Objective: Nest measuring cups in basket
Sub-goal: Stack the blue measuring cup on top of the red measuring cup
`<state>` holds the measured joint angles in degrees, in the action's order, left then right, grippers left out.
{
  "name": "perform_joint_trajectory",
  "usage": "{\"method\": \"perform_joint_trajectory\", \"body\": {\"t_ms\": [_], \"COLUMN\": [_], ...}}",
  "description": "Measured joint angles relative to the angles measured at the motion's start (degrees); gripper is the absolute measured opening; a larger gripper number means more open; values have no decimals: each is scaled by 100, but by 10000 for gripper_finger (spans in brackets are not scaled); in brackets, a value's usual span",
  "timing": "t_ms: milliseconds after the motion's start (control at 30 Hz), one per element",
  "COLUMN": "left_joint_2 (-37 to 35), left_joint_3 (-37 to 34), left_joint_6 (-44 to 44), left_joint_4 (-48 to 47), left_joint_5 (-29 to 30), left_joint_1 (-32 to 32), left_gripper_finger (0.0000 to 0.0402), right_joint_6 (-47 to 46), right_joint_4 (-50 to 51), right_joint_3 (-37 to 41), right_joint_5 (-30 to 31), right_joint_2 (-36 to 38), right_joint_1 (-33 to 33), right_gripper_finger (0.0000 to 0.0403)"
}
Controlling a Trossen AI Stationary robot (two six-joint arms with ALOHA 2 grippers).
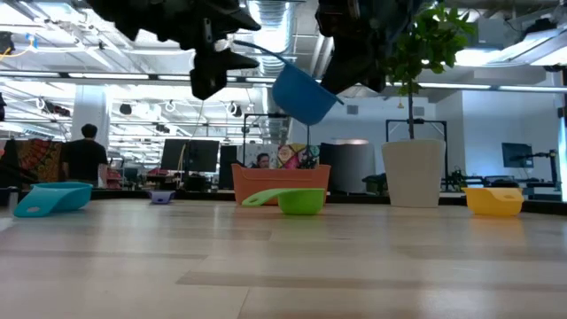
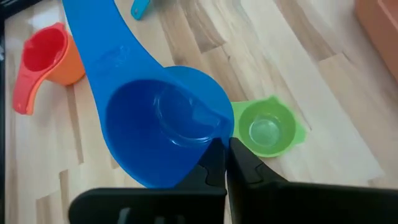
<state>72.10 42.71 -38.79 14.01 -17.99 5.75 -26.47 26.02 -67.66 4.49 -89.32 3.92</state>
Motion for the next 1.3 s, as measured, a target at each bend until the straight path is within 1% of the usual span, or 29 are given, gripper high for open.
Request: {"method": "perform_joint_trajectory", "body": {"t_ms": [100,200,300,400,433,467,533,600,700,767,900,1100,1300], "left_joint_2": [187,342,423,419,419,419,419,417,404,394,313,3,-585], "left_joint_3": [126,210,263,263,263,263,263,263,263,261,261,259,261], "left_joint_6": [-70,-91,41,171,200,205,269,367,380,381,315,130,93], "left_joint_4": [-87,-132,-109,-65,-65,-67,-65,-66,-74,-83,-92,-136,-381], "left_joint_5": [-183,-398,-681,-949,-1047,-1160,-1343,-1371,-1430,-1351,-934,-331,415], "left_joint_1": [85,163,205,243,259,279,288,262,203,162,90,0,-100], "left_gripper_finger": [197,172,116,41,22,13,12,9,4,2,1,0,0], "right_joint_6": [67,158,191,290,306,319,296,245,225,212,206,184,-343], "right_joint_4": [6,2,3,5,-4,-16,-70,-160,-368,-441,-519,-560,-548], "right_joint_3": [0,0,0,0,0,0,0,1,7,7,7,4,4], "right_joint_5": [-4,0,1,1,-4,-3,-7,-15,-12,1,38,81,126], "right_joint_2": [0,0,0,0,0,0,0,0,0,2,13,28,461], "right_joint_1": [7,4,2,4,4,0,-24,-54,-64,-73,-79,-76,-74], "right_gripper_finger": [7,6,8,9,9,9,11,21,48,68,95,115,129]}}
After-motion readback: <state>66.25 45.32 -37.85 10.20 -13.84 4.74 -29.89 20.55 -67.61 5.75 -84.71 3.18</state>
